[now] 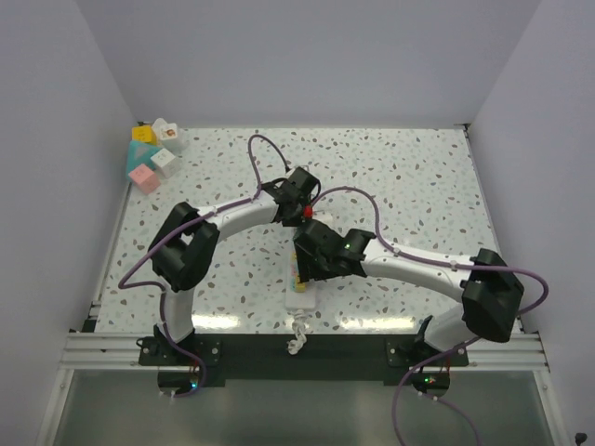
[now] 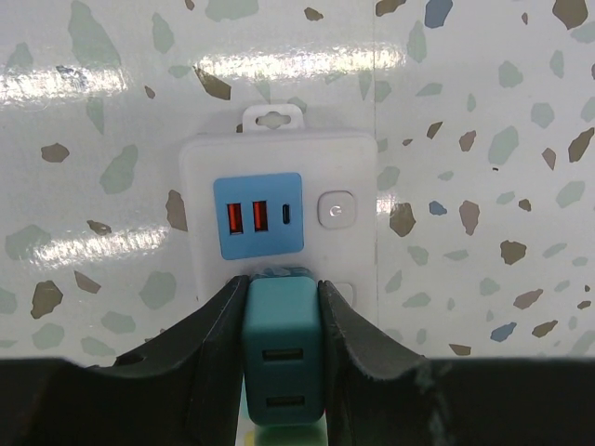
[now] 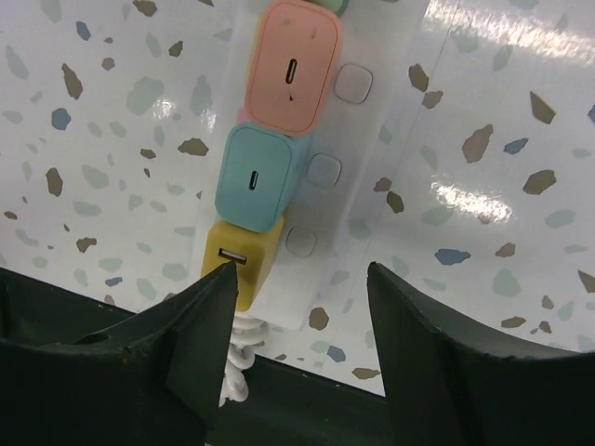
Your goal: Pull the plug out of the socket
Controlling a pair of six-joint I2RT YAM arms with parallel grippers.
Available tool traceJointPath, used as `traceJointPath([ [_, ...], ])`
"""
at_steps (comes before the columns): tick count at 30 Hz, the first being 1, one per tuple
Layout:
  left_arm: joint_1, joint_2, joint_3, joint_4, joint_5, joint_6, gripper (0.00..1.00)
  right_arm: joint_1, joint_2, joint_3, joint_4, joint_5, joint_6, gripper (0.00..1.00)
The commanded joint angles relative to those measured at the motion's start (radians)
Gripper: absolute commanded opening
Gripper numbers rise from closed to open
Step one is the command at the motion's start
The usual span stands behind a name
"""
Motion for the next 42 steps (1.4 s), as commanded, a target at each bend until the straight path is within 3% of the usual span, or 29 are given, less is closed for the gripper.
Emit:
traceJointPath([
  [1,0.000,0.117,-0.047,-0.038,0.014,-0.049,0.00,0.034,0.074,0.025,0.013,0.062,0.116,0.61],
  [11,0.000,0.135,-0.038,-0.045,0.005,-0.063,0.00,0.091,0.183,0.087,-0.016,0.088,0.217,0.43],
  [13,0.000,0.134,-0.050,-0.031,0.010,-0.068,0.00,0.097,0.220,0.088,-0.016,0.085,0.230,0.25],
  [15,0.000,0.137,-0.058,-0.020,0.007,-0.069,0.00,0.105,0.232,0.116,-0.048,0.109,0.248,0.00],
  [25,0.000,0.166,-0.127,0.012,-0.046,-0.066,0.00,0.139,0.070,0.274,-0.230,0.209,0.227,0.00],
  [37,-0.004,0.183,-0.142,0.015,-0.090,-0.060,0.00,0.140,-0.031,0.229,-0.228,0.181,0.159,0.00],
  [42,-0.004,0.146,-0.107,0.000,-0.102,-0.046,0.00,0.137,-0.004,0.119,-0.162,0.189,0.132,0.00],
])
